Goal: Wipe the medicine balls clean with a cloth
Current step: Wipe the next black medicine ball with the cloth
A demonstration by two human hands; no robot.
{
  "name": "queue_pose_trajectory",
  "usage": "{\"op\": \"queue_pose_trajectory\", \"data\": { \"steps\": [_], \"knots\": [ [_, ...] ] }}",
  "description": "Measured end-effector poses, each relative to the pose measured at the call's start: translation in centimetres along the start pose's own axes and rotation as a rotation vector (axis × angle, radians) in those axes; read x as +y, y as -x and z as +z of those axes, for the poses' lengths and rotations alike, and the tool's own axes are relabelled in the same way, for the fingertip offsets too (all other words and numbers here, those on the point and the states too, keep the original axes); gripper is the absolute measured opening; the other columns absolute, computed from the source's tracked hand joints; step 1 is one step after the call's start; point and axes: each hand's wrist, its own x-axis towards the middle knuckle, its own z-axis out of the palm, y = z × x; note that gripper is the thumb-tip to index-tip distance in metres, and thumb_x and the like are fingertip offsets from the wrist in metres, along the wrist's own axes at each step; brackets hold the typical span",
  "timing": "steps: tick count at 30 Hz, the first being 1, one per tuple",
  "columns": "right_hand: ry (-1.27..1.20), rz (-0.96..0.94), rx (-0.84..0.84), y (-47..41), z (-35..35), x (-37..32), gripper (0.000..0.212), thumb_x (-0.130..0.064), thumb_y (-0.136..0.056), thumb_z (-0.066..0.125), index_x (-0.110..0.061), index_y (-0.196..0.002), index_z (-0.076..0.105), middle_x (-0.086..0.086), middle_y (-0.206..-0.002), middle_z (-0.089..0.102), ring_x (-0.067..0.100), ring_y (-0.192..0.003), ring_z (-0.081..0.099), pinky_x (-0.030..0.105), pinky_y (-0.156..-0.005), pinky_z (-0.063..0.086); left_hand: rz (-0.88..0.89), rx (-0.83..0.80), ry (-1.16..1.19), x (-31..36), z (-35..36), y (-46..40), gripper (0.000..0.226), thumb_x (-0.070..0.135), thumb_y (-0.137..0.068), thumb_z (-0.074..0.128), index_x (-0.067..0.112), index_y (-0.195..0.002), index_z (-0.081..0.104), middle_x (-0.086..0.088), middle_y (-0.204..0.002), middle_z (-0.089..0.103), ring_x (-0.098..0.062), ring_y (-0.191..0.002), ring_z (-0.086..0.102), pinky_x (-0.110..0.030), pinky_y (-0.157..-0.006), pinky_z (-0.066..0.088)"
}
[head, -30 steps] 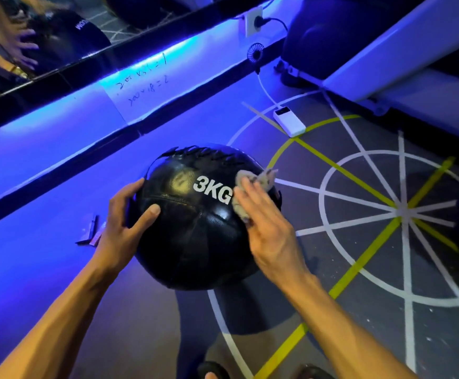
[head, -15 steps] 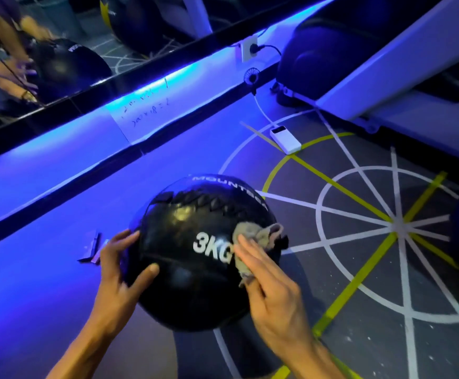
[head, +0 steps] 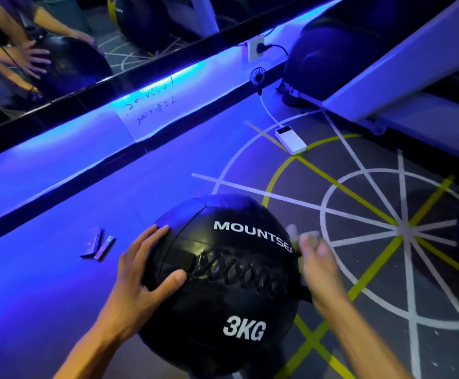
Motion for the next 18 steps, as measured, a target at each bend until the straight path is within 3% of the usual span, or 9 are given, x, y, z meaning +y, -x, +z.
{"op": "queue_pose_trajectory", "data": {
  "steps": [3, 4, 6, 8, 10, 12, 14, 16, 18],
  "knots": [
    [0.222, -0.187, 0.019, 2.5, 2.4, -2.5, 0.019, -0.038, -0.106, 0.043, -0.022, -0.107, 0.053, -0.009, -0.094, 0.066, 0.025, -0.094, 0.064, 0.033, -0.065, 0.042, -0.005, -0.012, 0.023, 0.2, 0.2, 1.1, 0.079, 0.075, -0.071, 0.067, 0.059, -0.144, 0.041, 0.026, -0.158, 0.031, 0.004, -0.148, 0.022, -0.025, -0.112, 0.025],
    [0.25, -0.28, 0.005, 3.1, 3.3, -3.5, 0.018, -0.039, -0.106, 0.044, -0.024, -0.111, 0.053, -0.006, -0.101, 0.07, 0.026, -0.099, 0.066, 0.034, -0.068, 0.045, -0.008, -0.01, 0.025, 0.1, 0.1, 1.1, 0.079, 0.075, -0.071, 0.067, 0.059, -0.144, 0.041, 0.027, -0.158, 0.031, 0.004, -0.148, 0.021, -0.025, -0.112, 0.024],
    [0.287, -0.503, -0.115, 4.9, 5.1, -5.3, 0.017, -0.039, -0.106, 0.044, -0.028, -0.118, 0.051, -0.002, -0.133, 0.066, 0.022, -0.125, 0.061, 0.036, -0.092, 0.05, -0.007, -0.011, 0.008, 0.0, -0.2, 0.9, 0.079, 0.076, -0.071, 0.065, 0.058, -0.144, 0.041, 0.027, -0.157, 0.031, 0.004, -0.147, 0.023, -0.023, -0.111, 0.024],
    [0.351, -0.693, -0.31, 6.6, 6.3, -5.7, 0.02, -0.036, -0.106, 0.046, -0.027, -0.123, 0.051, -0.009, -0.154, 0.046, 0.009, -0.147, 0.036, 0.028, -0.115, 0.036, 0.007, -0.009, -0.023, -0.1, -0.3, 0.5, 0.076, 0.077, -0.073, 0.063, 0.058, -0.144, 0.041, 0.025, -0.157, 0.033, 0.001, -0.147, 0.025, -0.021, -0.111, 0.024],
    [0.374, -0.774, -0.338, 6.9, 5.8, -5.2, 0.022, -0.035, -0.106, 0.049, -0.023, -0.124, 0.055, -0.009, -0.151, 0.051, 0.009, -0.144, 0.04, 0.029, -0.115, 0.036, 0.02, -0.023, -0.04, -0.2, -0.3, -0.1, 0.075, 0.082, -0.075, 0.06, 0.058, -0.143, 0.042, 0.022, -0.157, 0.035, -0.005, -0.148, 0.028, -0.023, -0.113, 0.024],
    [0.337, -0.691, -0.159, 5.7, 3.9, -4.6, 0.012, -0.036, -0.105, 0.05, -0.03, -0.114, 0.055, -0.007, -0.124, 0.068, 0.016, -0.113, 0.064, 0.031, -0.089, 0.049, 0.028, -0.033, -0.022, 0.0, -0.5, -0.9, 0.076, 0.086, -0.077, 0.055, 0.054, -0.145, 0.043, 0.016, -0.157, 0.036, -0.006, -0.148, 0.032, -0.028, -0.116, 0.027],
    [0.348, -0.488, 0.008, 3.5, 1.4, -3.5, 0.007, -0.034, -0.104, 0.052, -0.027, -0.104, 0.053, -0.004, -0.095, 0.07, 0.019, -0.083, 0.065, 0.029, -0.063, 0.042, 0.1, 0.004, -0.064, 0.7, -0.7, -2.0, 0.07, 0.076, -0.085, 0.056, 0.041, -0.145, 0.05, 0.007, -0.153, 0.042, -0.008, -0.145, 0.039, -0.031, -0.115, 0.031],
    [0.352, -0.27, 0.067, 1.9, -1.5, -2.3, 0.006, -0.026, -0.103, 0.054, -0.02, -0.103, 0.052, -0.007, -0.087, 0.063, 0.02, -0.079, 0.06, 0.022, -0.055, 0.036, 0.233, 0.103, -0.194, 1.7, -0.7, -3.3, 0.05, 0.054, -0.095, 0.056, 0.027, -0.138, 0.062, 0.002, -0.137, 0.053, -0.019, -0.13, 0.052, -0.033, -0.11, 0.037],
    [0.386, -0.156, 0.079, 1.0, -3.2, -0.7, 0.003, -0.018, -0.101, 0.054, -0.018, -0.101, 0.052, -0.009, -0.087, 0.061, 0.019, -0.078, 0.059, 0.02, -0.056, 0.039, 0.27, 0.162, -0.201, 2.4, -0.8, -4.7, 0.035, 0.042, -0.099, 0.056, 0.028, -0.128, 0.068, 0.005, -0.121, 0.057, -0.022, -0.114, 0.058, -0.029, -0.103, 0.04]
  ]
}}
